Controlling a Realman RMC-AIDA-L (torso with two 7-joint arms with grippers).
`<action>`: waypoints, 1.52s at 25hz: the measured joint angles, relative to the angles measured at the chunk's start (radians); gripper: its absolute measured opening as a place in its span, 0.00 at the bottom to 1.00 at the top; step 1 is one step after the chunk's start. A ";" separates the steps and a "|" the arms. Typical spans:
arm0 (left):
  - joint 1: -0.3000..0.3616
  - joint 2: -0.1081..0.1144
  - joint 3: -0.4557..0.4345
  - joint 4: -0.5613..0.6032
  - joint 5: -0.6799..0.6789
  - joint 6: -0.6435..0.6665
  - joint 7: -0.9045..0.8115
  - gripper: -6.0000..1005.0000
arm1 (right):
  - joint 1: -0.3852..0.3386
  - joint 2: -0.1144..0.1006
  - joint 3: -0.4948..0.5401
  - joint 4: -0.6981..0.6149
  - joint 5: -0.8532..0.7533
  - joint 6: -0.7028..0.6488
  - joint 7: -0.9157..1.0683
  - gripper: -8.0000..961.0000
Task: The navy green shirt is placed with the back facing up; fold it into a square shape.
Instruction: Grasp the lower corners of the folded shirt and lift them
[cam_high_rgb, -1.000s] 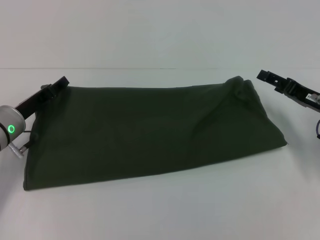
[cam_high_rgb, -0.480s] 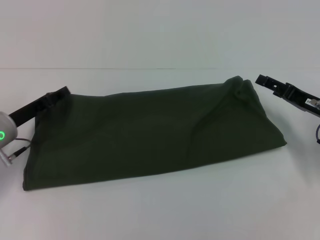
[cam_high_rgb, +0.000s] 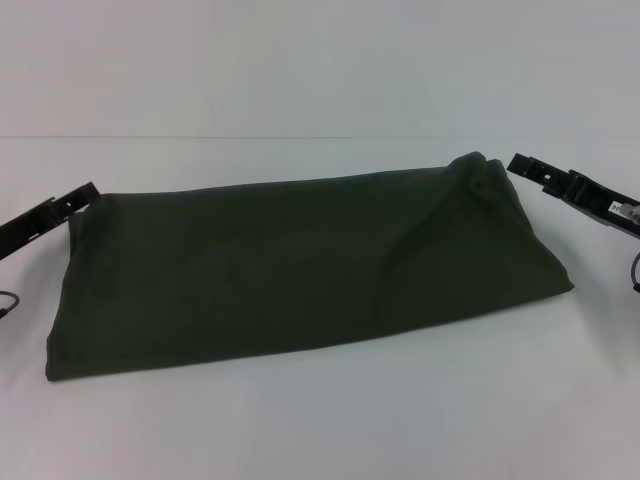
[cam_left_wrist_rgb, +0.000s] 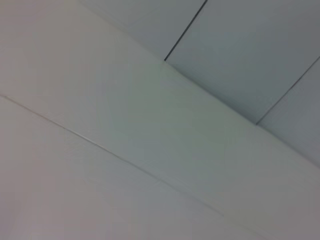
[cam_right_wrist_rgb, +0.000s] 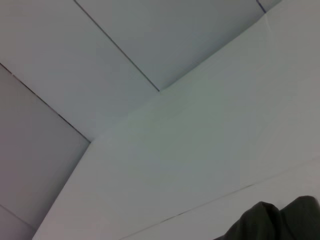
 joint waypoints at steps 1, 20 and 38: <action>0.007 0.007 -0.006 0.000 -0.002 0.032 -0.022 0.68 | -0.002 -0.002 0.000 0.000 0.000 -0.010 0.000 0.97; 0.088 0.135 -0.022 0.127 0.386 0.514 -0.489 0.81 | -0.071 -0.128 -0.030 -0.014 -0.187 -0.381 0.127 0.97; 0.091 0.142 -0.037 0.162 0.529 0.514 -0.518 0.82 | -0.073 -0.121 -0.095 -0.038 -0.200 -0.371 0.122 0.97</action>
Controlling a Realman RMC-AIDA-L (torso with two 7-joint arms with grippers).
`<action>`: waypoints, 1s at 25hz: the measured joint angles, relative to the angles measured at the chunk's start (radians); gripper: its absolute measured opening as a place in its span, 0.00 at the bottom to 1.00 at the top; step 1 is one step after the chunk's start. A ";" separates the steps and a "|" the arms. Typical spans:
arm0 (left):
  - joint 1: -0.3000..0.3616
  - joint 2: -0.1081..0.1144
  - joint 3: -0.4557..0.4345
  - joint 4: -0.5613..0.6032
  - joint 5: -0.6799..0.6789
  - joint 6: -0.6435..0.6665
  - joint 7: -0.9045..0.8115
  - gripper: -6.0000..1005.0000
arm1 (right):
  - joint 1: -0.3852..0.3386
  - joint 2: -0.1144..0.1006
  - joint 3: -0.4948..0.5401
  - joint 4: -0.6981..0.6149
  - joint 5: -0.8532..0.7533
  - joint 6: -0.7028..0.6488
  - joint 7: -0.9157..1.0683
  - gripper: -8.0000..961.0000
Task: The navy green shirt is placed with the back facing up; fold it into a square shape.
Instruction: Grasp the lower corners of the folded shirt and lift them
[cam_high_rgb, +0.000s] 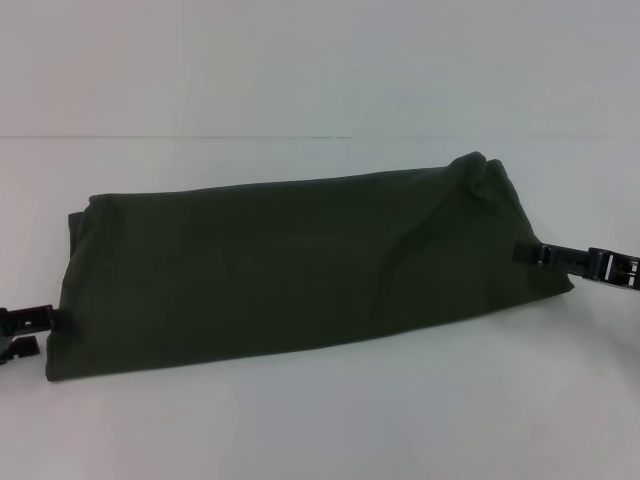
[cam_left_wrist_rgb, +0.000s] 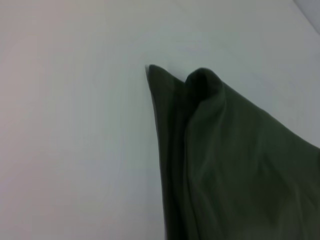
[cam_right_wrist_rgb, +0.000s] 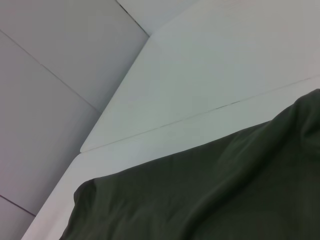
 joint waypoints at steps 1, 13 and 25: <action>0.000 -0.002 0.005 -0.002 0.003 0.002 0.000 0.82 | 0.000 0.000 0.000 0.000 0.000 0.001 0.000 0.97; -0.007 -0.006 0.010 -0.019 0.016 0.028 -0.010 0.82 | 0.004 0.004 0.000 0.000 0.000 0.007 0.000 0.97; -0.033 -0.006 0.010 -0.035 0.017 0.047 -0.043 0.81 | 0.007 0.006 0.000 0.000 0.000 0.017 0.001 0.97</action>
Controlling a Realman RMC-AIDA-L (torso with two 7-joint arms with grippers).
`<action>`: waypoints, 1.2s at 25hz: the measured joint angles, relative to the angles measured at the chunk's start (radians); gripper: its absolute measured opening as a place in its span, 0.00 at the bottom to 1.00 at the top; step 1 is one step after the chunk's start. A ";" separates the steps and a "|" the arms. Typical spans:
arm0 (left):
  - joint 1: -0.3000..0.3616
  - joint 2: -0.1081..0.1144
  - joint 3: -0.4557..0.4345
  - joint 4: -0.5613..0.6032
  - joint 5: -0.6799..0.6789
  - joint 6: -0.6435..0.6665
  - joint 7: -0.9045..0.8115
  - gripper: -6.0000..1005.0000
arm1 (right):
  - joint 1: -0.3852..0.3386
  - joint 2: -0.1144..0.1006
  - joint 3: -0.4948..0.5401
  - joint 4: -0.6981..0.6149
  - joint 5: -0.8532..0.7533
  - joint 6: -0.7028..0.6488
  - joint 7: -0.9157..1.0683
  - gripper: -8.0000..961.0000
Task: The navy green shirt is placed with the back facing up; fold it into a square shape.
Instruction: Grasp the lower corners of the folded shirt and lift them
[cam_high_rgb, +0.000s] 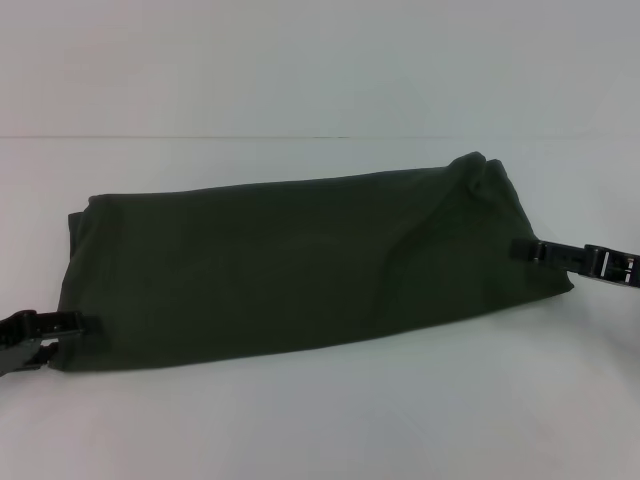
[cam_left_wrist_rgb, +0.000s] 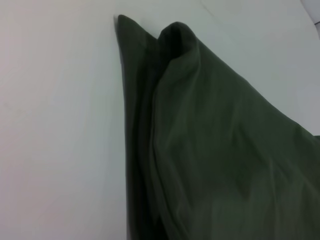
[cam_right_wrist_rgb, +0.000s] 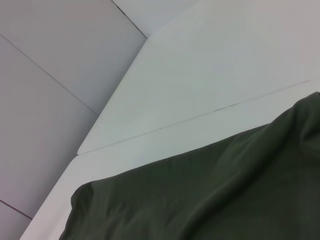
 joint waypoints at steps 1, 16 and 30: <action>-0.001 0.000 0.001 0.002 0.003 -0.002 0.000 0.81 | 0.000 0.000 0.000 0.000 0.000 0.000 0.000 0.97; -0.022 0.000 0.020 -0.004 0.063 -0.036 -0.011 0.36 | 0.003 -0.003 0.002 0.000 0.000 0.000 0.012 0.96; -0.022 0.002 0.019 -0.004 0.060 -0.030 0.010 0.05 | 0.142 -0.117 -0.115 -0.270 -0.366 -0.039 0.642 0.96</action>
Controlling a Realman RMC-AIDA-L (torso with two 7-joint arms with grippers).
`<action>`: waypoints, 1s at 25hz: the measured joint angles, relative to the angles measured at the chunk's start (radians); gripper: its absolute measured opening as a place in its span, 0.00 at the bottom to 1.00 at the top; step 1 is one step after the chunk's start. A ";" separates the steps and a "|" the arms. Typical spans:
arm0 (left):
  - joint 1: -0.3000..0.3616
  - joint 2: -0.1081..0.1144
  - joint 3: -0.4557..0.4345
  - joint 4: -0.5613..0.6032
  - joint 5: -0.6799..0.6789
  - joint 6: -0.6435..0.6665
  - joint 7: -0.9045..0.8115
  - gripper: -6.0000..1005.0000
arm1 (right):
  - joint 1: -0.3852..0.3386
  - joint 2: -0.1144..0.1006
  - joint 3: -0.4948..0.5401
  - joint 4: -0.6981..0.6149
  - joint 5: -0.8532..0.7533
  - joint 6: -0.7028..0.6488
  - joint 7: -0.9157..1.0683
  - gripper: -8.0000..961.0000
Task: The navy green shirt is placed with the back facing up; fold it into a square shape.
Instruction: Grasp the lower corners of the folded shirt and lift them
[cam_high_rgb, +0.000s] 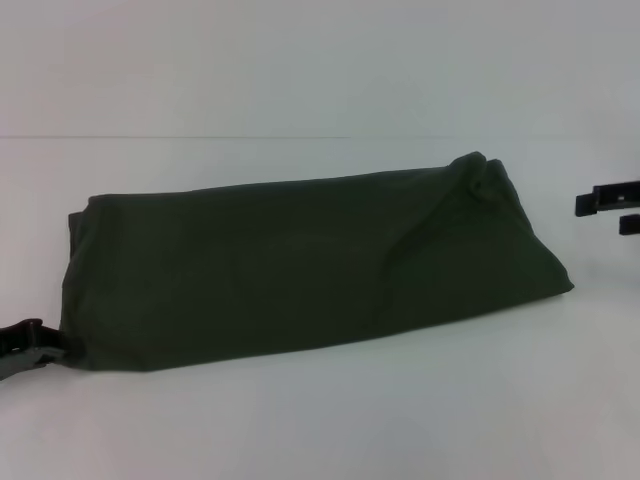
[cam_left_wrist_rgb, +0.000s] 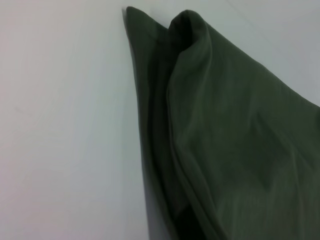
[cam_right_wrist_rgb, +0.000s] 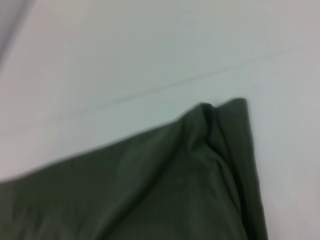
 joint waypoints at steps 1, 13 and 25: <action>0.000 0.000 0.001 0.000 0.000 0.000 0.000 0.04 | 0.026 0.002 0.001 -0.012 -0.055 -0.008 0.022 0.96; -0.002 -0.002 -0.001 0.002 -0.007 0.008 0.003 0.04 | 0.182 0.088 -0.034 0.036 -0.332 0.057 0.063 0.96; -0.005 -0.002 -0.003 0.001 -0.007 0.003 0.014 0.04 | 0.163 0.116 -0.031 0.125 -0.332 0.190 0.050 0.95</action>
